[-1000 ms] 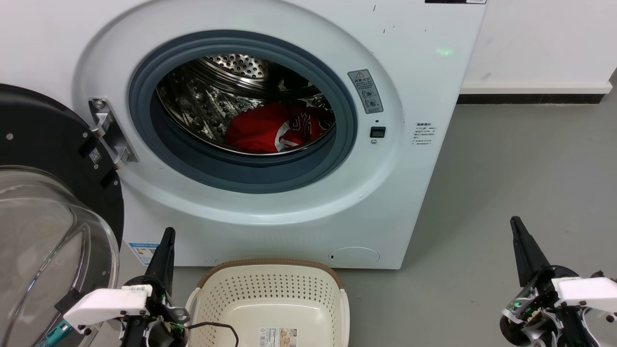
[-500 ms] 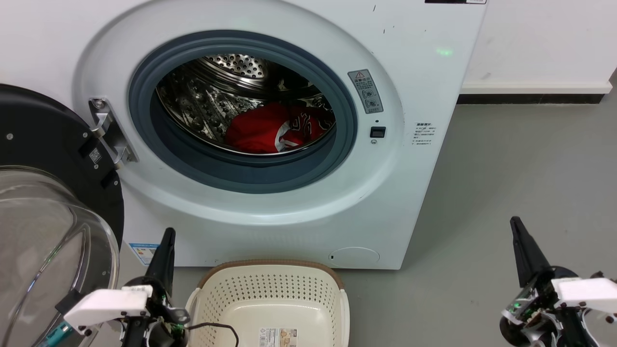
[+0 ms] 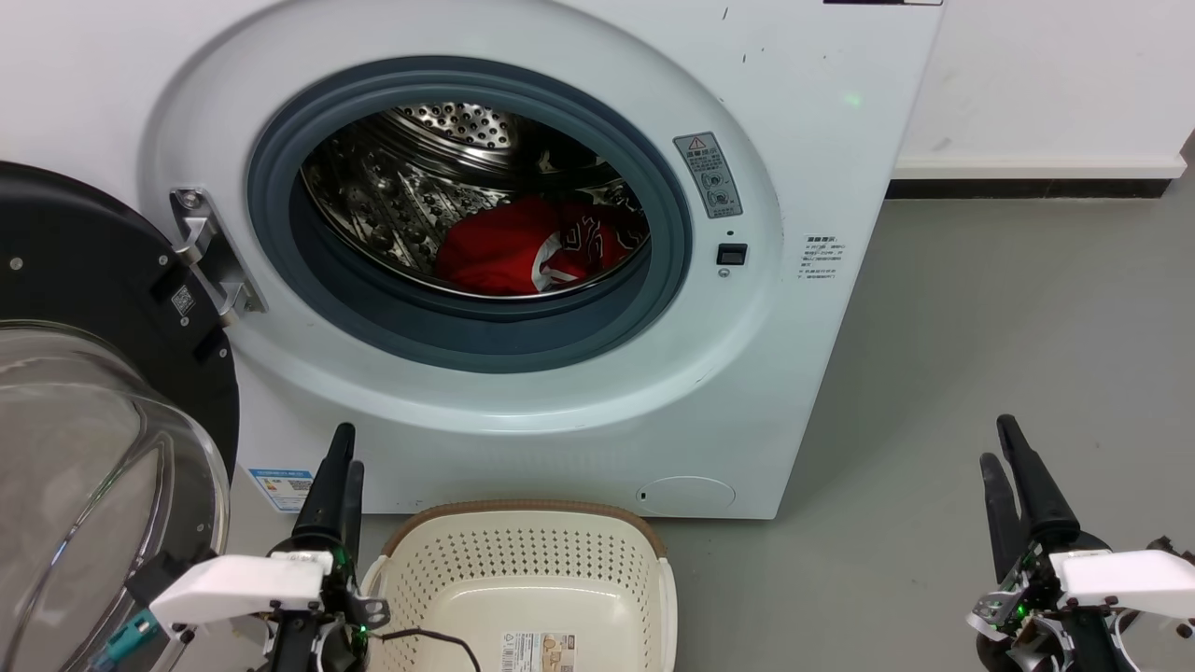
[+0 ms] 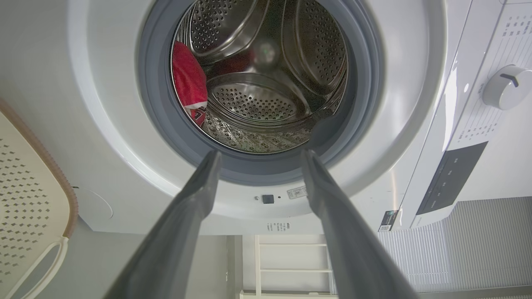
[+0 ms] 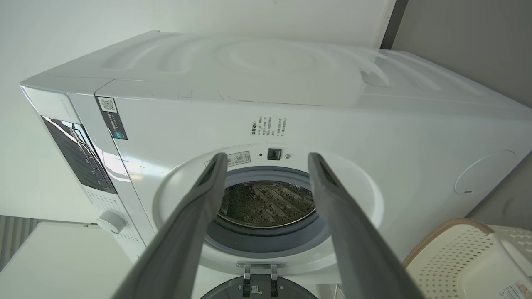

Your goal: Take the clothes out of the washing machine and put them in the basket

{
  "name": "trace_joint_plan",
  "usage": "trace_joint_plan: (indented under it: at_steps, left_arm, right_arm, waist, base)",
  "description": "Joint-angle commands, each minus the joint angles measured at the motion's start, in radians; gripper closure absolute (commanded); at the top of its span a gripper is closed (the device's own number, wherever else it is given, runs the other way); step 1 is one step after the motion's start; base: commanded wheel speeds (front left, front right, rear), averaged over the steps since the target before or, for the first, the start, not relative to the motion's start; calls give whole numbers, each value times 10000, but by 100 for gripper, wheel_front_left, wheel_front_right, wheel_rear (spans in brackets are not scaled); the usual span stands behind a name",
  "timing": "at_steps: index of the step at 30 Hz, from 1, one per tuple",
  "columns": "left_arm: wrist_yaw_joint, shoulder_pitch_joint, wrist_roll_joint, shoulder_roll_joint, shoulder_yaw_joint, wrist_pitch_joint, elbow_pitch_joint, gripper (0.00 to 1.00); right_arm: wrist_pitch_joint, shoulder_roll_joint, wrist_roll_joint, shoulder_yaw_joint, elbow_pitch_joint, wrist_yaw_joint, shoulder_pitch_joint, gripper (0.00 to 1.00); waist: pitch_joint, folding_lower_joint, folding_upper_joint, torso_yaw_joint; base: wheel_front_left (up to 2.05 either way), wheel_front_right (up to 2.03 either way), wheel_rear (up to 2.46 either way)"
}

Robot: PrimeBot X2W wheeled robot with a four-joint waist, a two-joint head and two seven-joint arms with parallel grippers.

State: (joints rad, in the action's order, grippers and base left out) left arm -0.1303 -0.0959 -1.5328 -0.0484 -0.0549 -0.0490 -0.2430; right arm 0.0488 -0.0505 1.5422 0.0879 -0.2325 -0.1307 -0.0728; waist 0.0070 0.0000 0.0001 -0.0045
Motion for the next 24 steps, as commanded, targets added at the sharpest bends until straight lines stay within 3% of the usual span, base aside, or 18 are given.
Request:
trace_joint_plan:
  at_steps: [1, 24]
  left_arm:
    - [-4, -387, 415, -70, 102, 123, 301, 0]
    - [-4, -527, 5200, -168, 716, 1043, 1015, 0]
  right_arm:
    - [-128, -11, -429, -15, 280, -2, -142, 0]
    - [-1051, -9, -6015, -411, 1216, -1, 126, 0]
  waist:
    - [4, 0, -1, -7]
    - [-14, 0, -1, -56]
  base:
    - [0, 0, 0]
    - [0, 0, 0]
